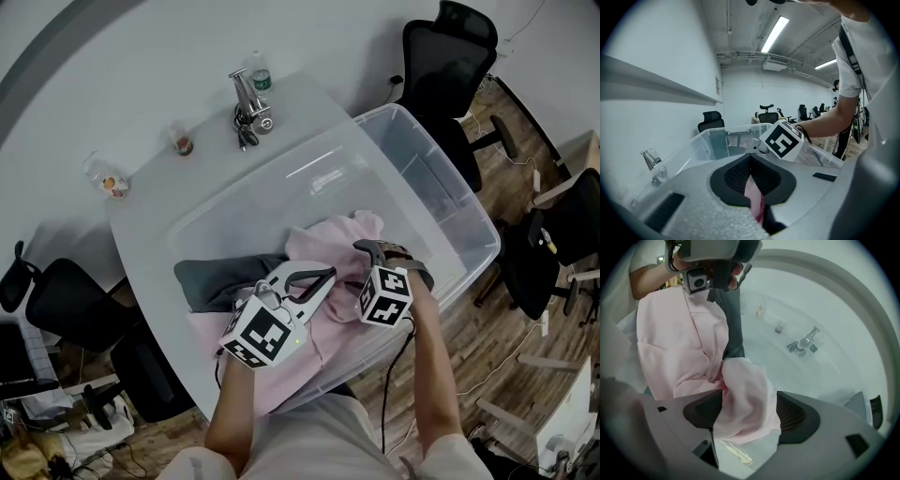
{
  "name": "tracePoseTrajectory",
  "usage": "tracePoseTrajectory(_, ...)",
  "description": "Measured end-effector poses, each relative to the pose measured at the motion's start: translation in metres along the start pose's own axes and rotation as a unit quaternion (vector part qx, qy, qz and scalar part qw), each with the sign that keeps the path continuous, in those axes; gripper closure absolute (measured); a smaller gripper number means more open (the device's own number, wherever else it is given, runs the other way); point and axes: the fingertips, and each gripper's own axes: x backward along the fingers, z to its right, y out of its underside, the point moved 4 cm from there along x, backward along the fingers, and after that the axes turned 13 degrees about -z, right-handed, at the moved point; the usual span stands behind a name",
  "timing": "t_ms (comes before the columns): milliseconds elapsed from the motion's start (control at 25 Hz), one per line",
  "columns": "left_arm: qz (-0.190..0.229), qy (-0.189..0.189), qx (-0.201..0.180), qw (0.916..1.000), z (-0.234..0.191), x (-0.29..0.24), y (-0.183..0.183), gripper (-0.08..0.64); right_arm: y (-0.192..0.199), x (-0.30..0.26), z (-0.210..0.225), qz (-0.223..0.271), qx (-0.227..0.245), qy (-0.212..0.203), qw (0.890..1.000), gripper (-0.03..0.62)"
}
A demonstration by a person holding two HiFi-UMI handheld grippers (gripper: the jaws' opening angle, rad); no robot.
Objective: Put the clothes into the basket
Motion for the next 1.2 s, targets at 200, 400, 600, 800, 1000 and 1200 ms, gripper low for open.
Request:
tracePoseTrajectory(200,0.003,-0.005,0.001,1.0,0.003,0.005,-0.002,0.56,-0.005,0.019,0.01,0.03,-0.006,0.039,0.999,0.218)
tracePoseTrajectory(400,0.017,-0.01,-0.007,0.9998,0.004,0.012,-0.011,0.56,-0.019,0.061,0.019,0.107,-0.018,0.073,0.991,0.218)
tracePoseTrajectory(600,0.046,-0.016,-0.01,0.9988,0.005,0.025,-0.021,0.56,-0.031,0.11,0.018,0.199,-0.049,0.08,0.975,0.252)
tracePoseTrajectory(800,0.101,-0.022,0.011,0.9946,0.004,0.047,-0.038,0.56,-0.034,0.158,0.017,0.298,-0.099,0.09,0.945,0.439)
tracePoseTrajectory(1000,0.148,-0.016,0.027,0.9884,0.008,0.066,-0.052,0.56,-0.032,0.197,0.011,0.399,-0.163,0.09,0.898,0.56)
tracePoseTrajectory(1200,0.173,0.003,0.037,0.9843,0.017,0.074,-0.05,0.56,-0.028,0.217,-0.005,0.445,-0.19,0.071,0.872,0.588)
